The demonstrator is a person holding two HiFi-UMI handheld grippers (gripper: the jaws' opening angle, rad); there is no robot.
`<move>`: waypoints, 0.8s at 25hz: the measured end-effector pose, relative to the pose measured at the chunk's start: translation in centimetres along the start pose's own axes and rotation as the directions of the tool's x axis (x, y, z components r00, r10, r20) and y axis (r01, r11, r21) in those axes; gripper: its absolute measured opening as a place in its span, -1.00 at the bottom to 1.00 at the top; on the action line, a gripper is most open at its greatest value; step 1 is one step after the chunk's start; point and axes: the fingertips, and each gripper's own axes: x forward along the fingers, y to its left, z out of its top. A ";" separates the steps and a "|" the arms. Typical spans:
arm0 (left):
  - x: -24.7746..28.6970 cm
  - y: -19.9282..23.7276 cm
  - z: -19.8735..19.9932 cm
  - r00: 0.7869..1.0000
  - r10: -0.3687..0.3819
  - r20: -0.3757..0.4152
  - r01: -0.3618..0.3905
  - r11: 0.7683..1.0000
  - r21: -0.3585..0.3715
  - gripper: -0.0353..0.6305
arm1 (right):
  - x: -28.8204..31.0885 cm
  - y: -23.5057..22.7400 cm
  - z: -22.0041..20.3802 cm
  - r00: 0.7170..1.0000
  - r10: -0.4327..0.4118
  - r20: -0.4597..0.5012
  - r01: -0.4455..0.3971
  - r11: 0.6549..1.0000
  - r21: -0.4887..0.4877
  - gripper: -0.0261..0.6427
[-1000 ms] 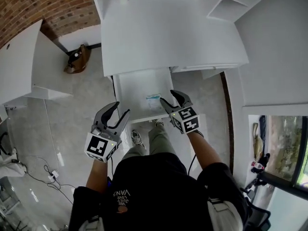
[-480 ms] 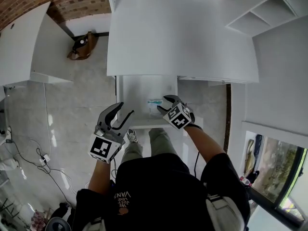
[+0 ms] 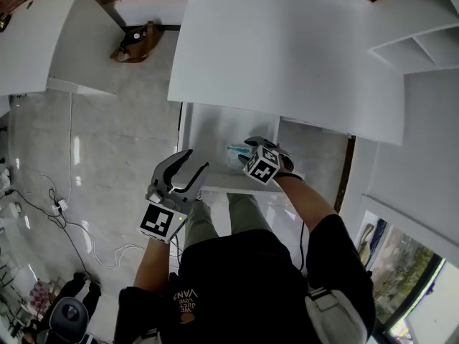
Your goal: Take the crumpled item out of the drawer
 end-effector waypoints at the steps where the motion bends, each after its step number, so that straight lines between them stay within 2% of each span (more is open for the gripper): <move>1: 0.0 0.0 -0.2 1.000 0.011 0.001 -0.011 1.000 -0.004 -0.43 | 0.6 -0.1 -0.3 1.000 0.011 -0.018 -0.011 1.000 -0.019 -0.35; 6: -0.4 0.3 -1.6 0.998 0.057 -0.003 -0.057 0.998 -0.031 -0.43 | 3.1 -0.4 -1.4 0.993 0.067 -0.095 -0.077 0.992 -0.101 -0.43; 11: -1.0 0.6 -2.3 0.994 0.113 -0.007 -0.114 0.992 -0.062 -0.43 | 4.4 -0.1 -2.2 0.974 0.141 -0.176 -0.170 0.973 -0.157 -0.46; 17: -1.4 0.5 -3.5 0.990 0.141 -0.003 -0.141 0.987 -0.075 -0.43 | 5.8 0.7 -3.2 0.958 0.195 -0.211 -0.232 0.958 -0.170 -0.50; 20: -1.7 1.0 -4.0 0.988 0.152 -0.008 -0.152 0.984 -0.092 -0.43 | 6.2 1.3 -2.9 0.948 0.229 -0.222 -0.266 0.951 -0.157 -0.64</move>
